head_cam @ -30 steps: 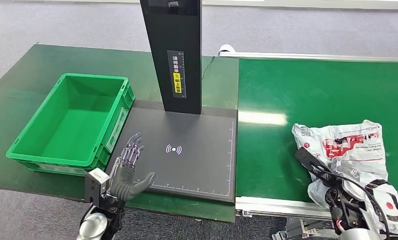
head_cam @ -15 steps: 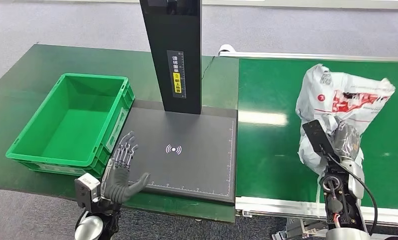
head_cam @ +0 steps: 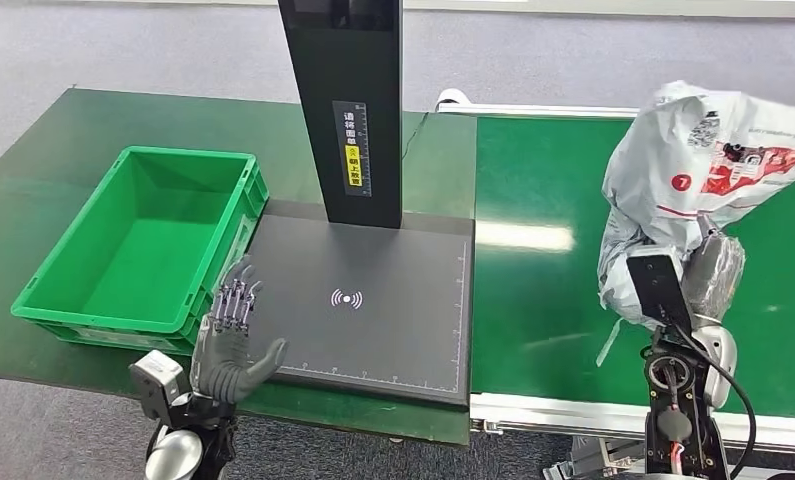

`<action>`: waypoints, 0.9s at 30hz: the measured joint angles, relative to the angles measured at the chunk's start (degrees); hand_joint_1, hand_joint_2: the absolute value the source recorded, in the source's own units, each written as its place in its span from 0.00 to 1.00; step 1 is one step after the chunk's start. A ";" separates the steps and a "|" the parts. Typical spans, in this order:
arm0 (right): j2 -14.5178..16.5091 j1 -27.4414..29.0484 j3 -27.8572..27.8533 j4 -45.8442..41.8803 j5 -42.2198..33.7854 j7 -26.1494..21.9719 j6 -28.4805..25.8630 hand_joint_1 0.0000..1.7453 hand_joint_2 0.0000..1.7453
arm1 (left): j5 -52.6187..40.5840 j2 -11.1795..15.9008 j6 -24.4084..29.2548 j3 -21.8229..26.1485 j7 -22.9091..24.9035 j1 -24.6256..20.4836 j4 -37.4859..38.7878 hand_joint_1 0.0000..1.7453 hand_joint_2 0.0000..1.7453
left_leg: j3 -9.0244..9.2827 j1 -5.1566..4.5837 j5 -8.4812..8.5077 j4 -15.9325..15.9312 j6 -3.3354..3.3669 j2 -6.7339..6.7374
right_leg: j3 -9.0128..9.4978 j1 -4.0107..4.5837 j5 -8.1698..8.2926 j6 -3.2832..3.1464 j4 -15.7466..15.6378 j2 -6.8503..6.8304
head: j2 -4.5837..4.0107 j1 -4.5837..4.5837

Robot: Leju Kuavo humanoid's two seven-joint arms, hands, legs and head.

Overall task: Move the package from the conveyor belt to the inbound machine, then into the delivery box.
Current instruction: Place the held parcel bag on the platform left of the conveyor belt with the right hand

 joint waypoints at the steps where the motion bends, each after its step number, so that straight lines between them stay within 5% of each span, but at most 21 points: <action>1: 0.44 0.47 0.55 -1.57 -2.58 -2.09 0.16 1.00 1.00 | 0.17 0.00 0.09 0.02 -0.36 -0.05 -0.04 0.00 1.00 | 0.00 0.01 0.00 0.00 0.00 0.00 | -0.01 0.01 0.00 0.00 0.00 0.00 | 0.00 0.01; 7: 2.01 1.68 7.92 -11.01 -11.79 -7.47 10.89 1.00 1.00 | 1.60 -0.02 1.63 0.02 -2.76 -1.44 -0.09 0.00 1.00 | 0.01 0.01 0.01 -0.02 0.00 0.06 | 0.02 0.02 0.00 -0.01 0.01 0.02 | 0.00 0.02; 11: 1.52 0.29 18.02 -12.43 -6.59 -9.30 19.37 1.00 1.00 | 4.32 -0.02 3.06 0.04 -4.11 -2.66 -0.08 0.00 1.00 | 0.07 0.01 0.03 -0.02 0.01 0.09 | 0.07 0.01 0.01 -0.01 0.01 0.03 | 0.00 0.02; 16: 1.29 -1.67 32.76 -12.01 -1.69 -10.61 22.86 1.00 1.00 | 6.39 -0.01 4.52 0.04 -4.81 -3.00 -0.07 0.00 1.00 | 0.05 0.01 0.04 -0.02 0.00 0.05 | 0.05 0.02 0.01 -0.02 0.02 0.01 | 0.00 0.02; 27: 2.21 -14.21 55.28 1.87 13.62 3.26 23.69 1.00 1.00 | 7.18 -0.01 8.02 1.45 -3.15 -3.22 -0.75 0.00 1.00 | 0.07 0.00 0.06 -0.01 0.01 0.03 | 0.10 0.01 0.03 -0.02 0.03 0.01 | 0.00 0.03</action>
